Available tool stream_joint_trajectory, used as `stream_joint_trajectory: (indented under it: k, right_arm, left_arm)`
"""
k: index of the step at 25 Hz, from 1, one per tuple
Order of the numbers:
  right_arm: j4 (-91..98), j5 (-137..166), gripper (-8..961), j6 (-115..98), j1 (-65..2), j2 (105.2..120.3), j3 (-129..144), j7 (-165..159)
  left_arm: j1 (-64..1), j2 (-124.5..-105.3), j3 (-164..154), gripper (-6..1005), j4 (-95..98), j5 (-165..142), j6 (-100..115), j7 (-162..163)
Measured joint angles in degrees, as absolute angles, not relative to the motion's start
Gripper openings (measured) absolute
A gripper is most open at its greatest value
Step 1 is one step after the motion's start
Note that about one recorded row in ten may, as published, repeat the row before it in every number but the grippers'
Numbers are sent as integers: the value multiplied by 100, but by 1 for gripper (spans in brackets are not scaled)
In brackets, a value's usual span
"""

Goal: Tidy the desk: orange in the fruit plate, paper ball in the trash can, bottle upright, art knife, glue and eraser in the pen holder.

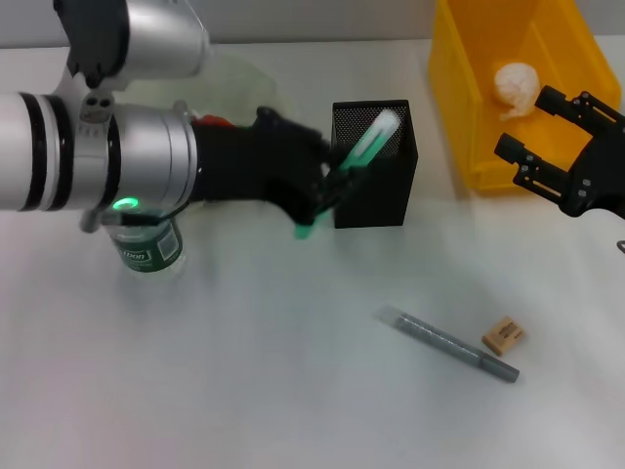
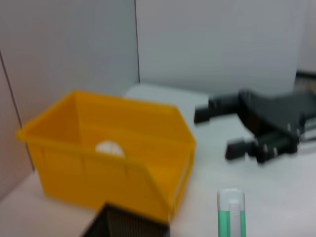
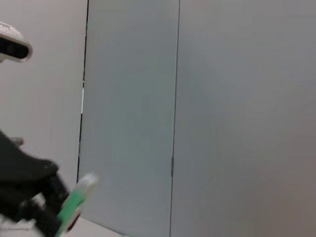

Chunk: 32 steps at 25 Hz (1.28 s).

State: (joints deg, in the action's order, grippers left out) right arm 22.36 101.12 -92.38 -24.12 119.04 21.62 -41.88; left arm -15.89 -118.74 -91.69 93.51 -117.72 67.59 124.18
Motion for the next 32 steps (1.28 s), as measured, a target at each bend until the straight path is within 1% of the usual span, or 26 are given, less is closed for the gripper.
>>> stream_joint_trajectory:
  k: [5, 6, 11, 19, 26, 32]
  right_arm:
    - [2214, 10113, 740, -9154, -2401, 11904, 2166, -4193]
    - [2213, 10109, 740, -9145, -2403, 11906, 2185, -4208]
    - [2214, 10107, 740, -9141, -2407, 11909, 2190, -4240]
    - [2215, 10106, 741, -9120, -2370, 11910, 2174, -4250]
    - [2090, 10106, 740, -8965, -2451, 11915, 2164, -4271]
    - [2052, 10106, 740, -8868, -2504, 11921, 2162, -4272]
  left_arm:
    - [-1608, -11892, -9236, 231, 8718, -10411, 5934, 11203]
    - [-1609, -11896, -9398, 232, 8395, -9843, 5423, 10567]
    - [-1617, -11895, -9467, 237, 7851, -8686, 4796, 9685]
    - [-1613, -11907, -9506, 246, 6994, -7089, 4529, 8092]
    - [-1847, -11915, -9955, 253, 6209, -5491, 4520, 6450]
    - [-1930, -11918, -10337, 260, 5974, -4726, 4520, 5624]
